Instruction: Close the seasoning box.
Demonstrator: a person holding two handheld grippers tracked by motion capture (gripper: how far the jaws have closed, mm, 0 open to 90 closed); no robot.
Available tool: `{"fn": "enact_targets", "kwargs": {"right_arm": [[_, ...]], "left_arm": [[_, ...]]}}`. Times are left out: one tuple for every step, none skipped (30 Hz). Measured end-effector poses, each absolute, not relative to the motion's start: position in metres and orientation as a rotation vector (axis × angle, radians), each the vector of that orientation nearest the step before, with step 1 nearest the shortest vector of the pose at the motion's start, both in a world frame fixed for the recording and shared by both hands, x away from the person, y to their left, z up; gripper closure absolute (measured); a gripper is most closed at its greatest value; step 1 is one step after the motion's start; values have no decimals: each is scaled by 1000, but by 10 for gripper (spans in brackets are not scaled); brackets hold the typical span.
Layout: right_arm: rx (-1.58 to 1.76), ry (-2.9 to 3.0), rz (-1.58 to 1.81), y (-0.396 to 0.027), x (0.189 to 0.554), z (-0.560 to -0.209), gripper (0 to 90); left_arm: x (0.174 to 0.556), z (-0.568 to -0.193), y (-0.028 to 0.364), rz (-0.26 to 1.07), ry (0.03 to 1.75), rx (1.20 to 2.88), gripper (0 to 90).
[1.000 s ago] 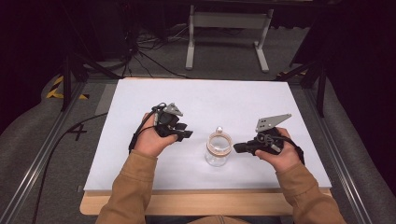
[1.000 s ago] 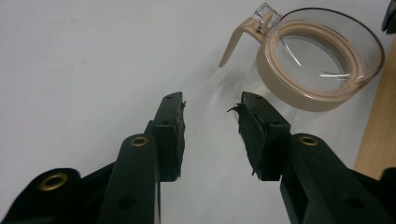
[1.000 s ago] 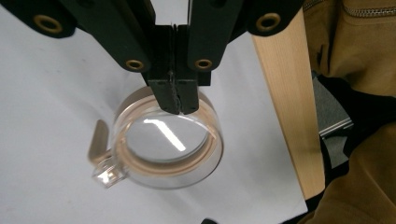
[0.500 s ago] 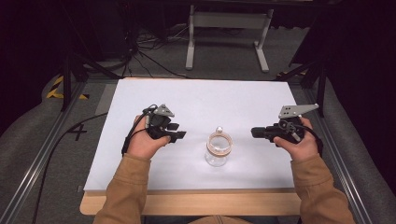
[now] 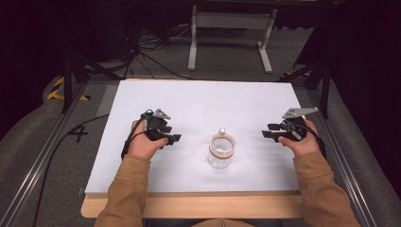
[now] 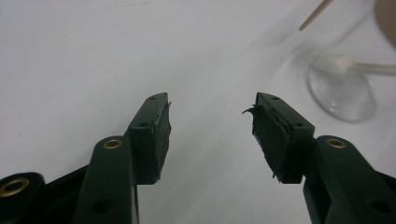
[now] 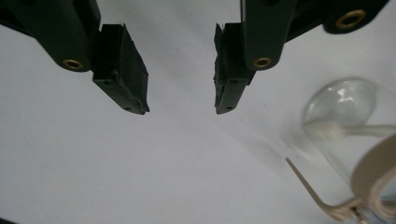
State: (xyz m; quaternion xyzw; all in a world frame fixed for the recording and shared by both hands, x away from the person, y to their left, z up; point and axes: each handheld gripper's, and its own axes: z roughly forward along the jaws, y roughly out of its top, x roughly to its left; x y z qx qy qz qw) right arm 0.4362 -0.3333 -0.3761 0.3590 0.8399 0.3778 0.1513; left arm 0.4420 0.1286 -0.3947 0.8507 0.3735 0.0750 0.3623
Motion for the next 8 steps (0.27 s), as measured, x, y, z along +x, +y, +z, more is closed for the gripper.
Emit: {"fn": "enact_targets", "kwargs": {"right_arm": [[1043, 2418, 1067, -335, 439, -381, 525], [1043, 2418, 1067, -335, 439, -381, 525], [1056, 2420, 1062, -336, 440, -383, 522], [1056, 2420, 1062, -336, 440, -383, 522], [1071, 2413, 1068, -336, 440, -385, 508], [1073, 2408, 1077, -337, 440, -384, 505], [1078, 2402, 1092, -336, 440, -383, 502], [1074, 2399, 1103, -336, 439, -382, 499]], "left_arm": [[443, -396, 129, 193, 968, 2191, 453], [443, -396, 129, 193, 968, 2191, 448], [444, -396, 130, 199, 966, 2195, 448], [444, -396, 130, 199, 966, 2195, 440], [443, -396, 130, 199, 973, 2185, 440], [443, -396, 130, 203, 967, 2181, 437], [443, -396, 130, 196, 972, 2175, 434], [443, -396, 130, 198, 971, 2179, 432]]}}
